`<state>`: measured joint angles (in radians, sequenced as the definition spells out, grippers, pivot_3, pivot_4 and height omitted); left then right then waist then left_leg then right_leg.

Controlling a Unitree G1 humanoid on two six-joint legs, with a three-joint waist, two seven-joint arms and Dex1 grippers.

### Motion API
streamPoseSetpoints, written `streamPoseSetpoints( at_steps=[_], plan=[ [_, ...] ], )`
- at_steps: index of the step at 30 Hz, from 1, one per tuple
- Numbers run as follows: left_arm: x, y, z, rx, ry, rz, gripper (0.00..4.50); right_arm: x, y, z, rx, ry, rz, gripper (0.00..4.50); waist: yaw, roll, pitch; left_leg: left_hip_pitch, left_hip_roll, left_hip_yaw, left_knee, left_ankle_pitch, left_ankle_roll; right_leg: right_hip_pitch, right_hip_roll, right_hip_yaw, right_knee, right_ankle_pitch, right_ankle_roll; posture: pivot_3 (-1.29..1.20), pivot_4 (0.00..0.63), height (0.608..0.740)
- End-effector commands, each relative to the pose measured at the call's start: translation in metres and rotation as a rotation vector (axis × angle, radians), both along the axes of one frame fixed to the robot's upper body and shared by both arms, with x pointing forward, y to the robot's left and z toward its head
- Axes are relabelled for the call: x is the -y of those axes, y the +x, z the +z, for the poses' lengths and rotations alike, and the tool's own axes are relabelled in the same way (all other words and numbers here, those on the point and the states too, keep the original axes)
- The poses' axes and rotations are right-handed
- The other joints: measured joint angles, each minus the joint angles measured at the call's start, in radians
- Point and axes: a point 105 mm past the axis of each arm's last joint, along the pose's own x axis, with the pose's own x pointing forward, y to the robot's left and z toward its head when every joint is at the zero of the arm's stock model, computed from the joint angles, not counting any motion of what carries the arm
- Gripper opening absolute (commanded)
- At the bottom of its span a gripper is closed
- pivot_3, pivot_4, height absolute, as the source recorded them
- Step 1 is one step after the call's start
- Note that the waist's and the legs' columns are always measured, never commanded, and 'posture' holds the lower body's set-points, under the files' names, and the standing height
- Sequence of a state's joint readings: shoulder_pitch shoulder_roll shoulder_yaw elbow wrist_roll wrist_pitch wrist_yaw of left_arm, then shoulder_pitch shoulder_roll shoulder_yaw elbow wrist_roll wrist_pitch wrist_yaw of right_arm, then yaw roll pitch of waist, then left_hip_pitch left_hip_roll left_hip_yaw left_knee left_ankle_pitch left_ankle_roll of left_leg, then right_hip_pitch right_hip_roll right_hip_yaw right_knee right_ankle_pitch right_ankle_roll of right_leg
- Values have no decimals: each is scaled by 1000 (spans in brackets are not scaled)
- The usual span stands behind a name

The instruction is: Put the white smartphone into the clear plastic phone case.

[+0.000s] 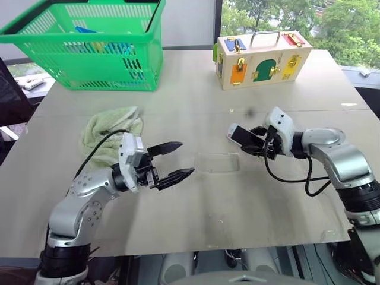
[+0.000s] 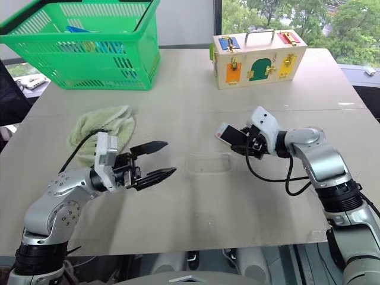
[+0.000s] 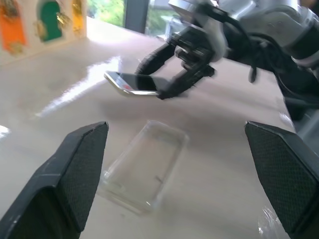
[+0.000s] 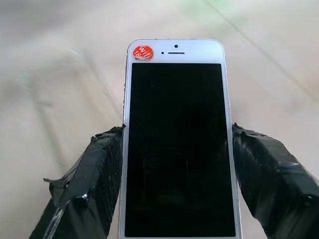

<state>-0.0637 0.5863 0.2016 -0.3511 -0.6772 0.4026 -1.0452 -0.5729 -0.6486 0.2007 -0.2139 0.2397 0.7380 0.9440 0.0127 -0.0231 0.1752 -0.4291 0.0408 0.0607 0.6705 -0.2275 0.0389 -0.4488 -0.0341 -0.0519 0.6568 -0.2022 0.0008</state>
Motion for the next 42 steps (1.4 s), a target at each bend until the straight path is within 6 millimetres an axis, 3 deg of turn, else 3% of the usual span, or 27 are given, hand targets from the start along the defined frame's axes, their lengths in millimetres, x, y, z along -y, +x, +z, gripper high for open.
streamPoseSetpoints(
  at_steps=[1, 6, 7, 11, 13, 16, 21, 25, 26, 27, 37, 42],
  plan=[
    [-9, -4, 5, 36, -7, -12, 4500, -21, -18, 7, 50, -59, 129, 2903, 0, 0, 0, 0, 0, 0, 0, 0, 0, 0, 0, -1, 0, 0, 0, 0, 150, 740],
    [-23, -11, -13, -16, 38, -6, 4500, -31, -29, -11, 31, -158, 221, 2881, -1, 0, 0, 0, 0, 1, 0, 0, 0, 0, -1, -2, -1, 0, 0, 0, 150, 740],
    [-26, -13, -17, -28, 52, -5, 4500, -32, -29, -14, 29, -172, 233, 2641, -2, 0, 0, 0, 0, 1, 0, 0, 0, 0, -2, -2, -1, 0, 0, 0, 150, 740],
    [-36, -16, -29, -61, 85, 4, 4500, -39, -27, -19, 31, -209, 270, 717, -1, 0, 0, 0, 0, 1, 0, 0, 0, -1, -3, -3, -2, 0, 0, 0, 150, 740],
    [-37, -17, -31, -65, 92, 2, 4500, -42, -23, -19, 43, -232, 285, 37, -1, 0, 0, 0, 0, 1, 0, 0, 0, -1, -5, -4, -2, 0, 0, 0, 150, 740],
    [-38, -18, -34, -67, 99, 1, 4500, -45, -18, -17, 71, -251, 304, 37, 0, 0, 0, 0, 0, 0, 0, 0, 0, -1, -6, -5, -2, 0, 0, 0, 150, 740],
    [-37, -21, -34, -66, 93, 5, 4500, -52, -37, 9, -5, -91, 391, 37, 0, 1, 1, -2, 0, 0, 0, 0, 0, -1, -6, -5, -3, 0, 0, 0, 150, 740],
    [-35, -22, -35, -70, 90, 1, 4500, -50, -41, 10, -28, -94, 393, 1895, 0, 1, 1, -2, 0, 0, -1, 0, 0, 0, -7, -5, -4, 0, 0, 0, 150, 740],
    [-34, -22, -35, -70, 89, -1, 4500, -49, -41, 7, -40, -109, 388, 2141, 0, 1, 1, -2, 0, 0, -1, 0, 0, 0, -7, -6, -4, 0, 0, 0, 150, 740],
    [-34, -22, -35, -71, 88, -2, 4500, -48, -41, 3, -52, -128, 381, 2791, 0, 1, 1, -2, 0, 0, -1, 0, 0, 0, -7, -6, -4, 0, 0, 0, 150, 740],
    [-30, -23, -34, -71, 88, -19, 4500, -37, -19, -29, -64, -249, 278, 2791, 0, 1, 1, -2, 0, 1, -1, 0, 0, -1, -11, -10, -4, 0, 0, 0, 150, 740],
    [-30, -24, -35, -74, 91, -19, 4500, -36, -17, -30, -98, -240, 273, 2791, 0, 1, 1, -2, 0, 1, -1, 0, 0, -1, -11, -10, -4, 0, 0, 0, 150, 740]
  ],
)
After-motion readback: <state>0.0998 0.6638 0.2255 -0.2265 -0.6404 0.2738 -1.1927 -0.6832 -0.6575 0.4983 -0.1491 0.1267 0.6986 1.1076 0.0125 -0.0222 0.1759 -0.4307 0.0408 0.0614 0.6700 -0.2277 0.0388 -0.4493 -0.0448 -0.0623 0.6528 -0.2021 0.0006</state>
